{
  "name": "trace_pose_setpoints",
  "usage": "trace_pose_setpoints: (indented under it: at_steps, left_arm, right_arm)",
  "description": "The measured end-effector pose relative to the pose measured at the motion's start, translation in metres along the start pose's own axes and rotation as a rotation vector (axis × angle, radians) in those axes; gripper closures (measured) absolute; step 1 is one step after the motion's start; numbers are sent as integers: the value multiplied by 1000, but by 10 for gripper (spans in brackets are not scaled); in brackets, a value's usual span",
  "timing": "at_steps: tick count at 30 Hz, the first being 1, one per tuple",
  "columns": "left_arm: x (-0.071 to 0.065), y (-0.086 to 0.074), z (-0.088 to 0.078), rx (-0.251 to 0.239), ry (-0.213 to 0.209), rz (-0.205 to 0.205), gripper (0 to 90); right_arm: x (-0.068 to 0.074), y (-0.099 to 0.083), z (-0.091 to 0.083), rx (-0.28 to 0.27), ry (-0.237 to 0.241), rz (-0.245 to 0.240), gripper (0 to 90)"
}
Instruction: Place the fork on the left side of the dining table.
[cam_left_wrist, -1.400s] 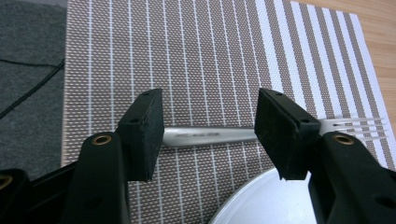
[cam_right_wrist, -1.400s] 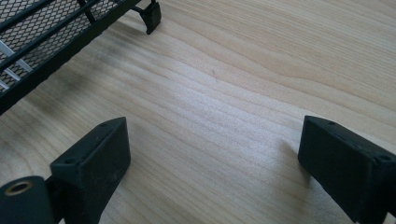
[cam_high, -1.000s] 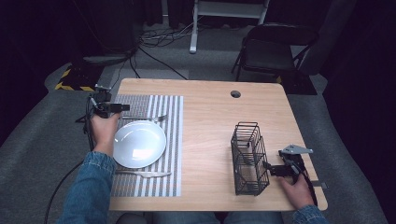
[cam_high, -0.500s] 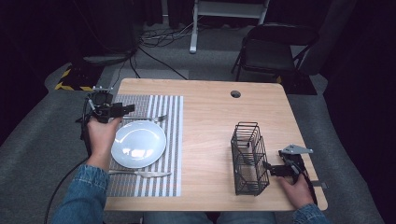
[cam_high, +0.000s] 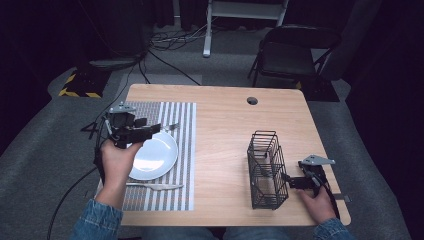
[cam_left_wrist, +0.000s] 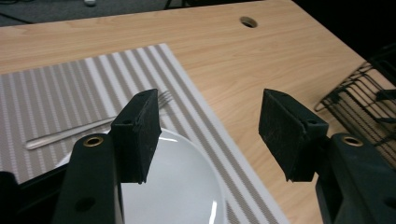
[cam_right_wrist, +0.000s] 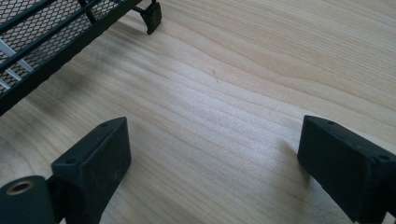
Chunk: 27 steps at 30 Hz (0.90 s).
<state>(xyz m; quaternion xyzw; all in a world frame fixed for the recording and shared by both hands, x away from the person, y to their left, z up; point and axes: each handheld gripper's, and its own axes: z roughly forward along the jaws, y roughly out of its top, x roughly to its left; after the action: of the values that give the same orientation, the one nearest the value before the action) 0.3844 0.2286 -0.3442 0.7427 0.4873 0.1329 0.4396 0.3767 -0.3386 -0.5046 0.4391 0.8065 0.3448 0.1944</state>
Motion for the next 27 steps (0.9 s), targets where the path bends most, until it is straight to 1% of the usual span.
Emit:
trace_pose_setpoints:
  at_steps: [1, 2, 3, 4, 5, 7, 8, 9, 10, 12, 13, 15, 16, 18, 21, 24, 25, 27]
  left_arm:
    - [-6, -2, 0, -1, -5, 5, 390]
    - [-6, -2, 0, -1, -5, 5, 390]
    - [-16, -6, 2, 1, -14, 24, 390]
    - [-16, -6, 2, 1, -14, 24, 390]
    - [-27, -11, 5, 4, -20, 35, 390]
    - [-37, -15, 6, 4, -32, 50, 390]
    - [-37, -15, 6, 4, -32, 50, 392]
    - [-47, -19, 6, -7, -44, 59, 392]
    - [-47, -19, 6, -7, -44, 59, 392]
    - [-56, -24, 6, -15, -60, 75, 392]
    - [-61, -26, 8, -18, -58, 81, 391]
    - [-71, -29, 12, 18, -77, 119, 389]
    - [-73, -30, 12, 17, -80, 118, 389]
    - [-79, -34, 15, 33, -91, 124, 384]
    - [-85, -40, 20, 42, -101, 131, 382]
    - [-87, -47, 26, 46, -122, 122, 382]
    - [-88, -53, 29, 48, -120, 114, 382]
    - [-88, -56, 31, 49, -121, 109, 384]
  right_arm:
    - [0, 0, 0, 0, 0, -1, 95]
    - [0, 0, 0, 0, 0, -1, 95]
    - [0, 0, 0, 0, 0, -1, 96]
    - [0, 0, 0, 0, 0, -1, 96]
    - [0, 0, 0, 0, 1, -1, 96]
    - [0, 0, 0, 0, 1, -1, 96]
    - [0, 0, 0, 0, 1, -1, 96]
    - [0, 0, 0, 0, 1, 0, 96]
    - [0, 0, 0, 0, 1, 0, 96]
    - [0, 0, 0, 0, 1, -1, 97]
    - [0, 0, 0, 0, 2, -2, 97]
    - [0, 0, 0, 0, 3, -2, 97]
    - [0, 0, 0, 0, 3, -3, 97]
    - [0, 0, 0, 0, 3, -3, 97]
    - [0, 0, 0, -1, 3, -4, 100]
    - [0, 0, 0, -1, 4, -4, 101]
    - [0, 0, 0, -1, 4, -4, 102]
    - [0, 0, 0, -2, 5, -5, 103]
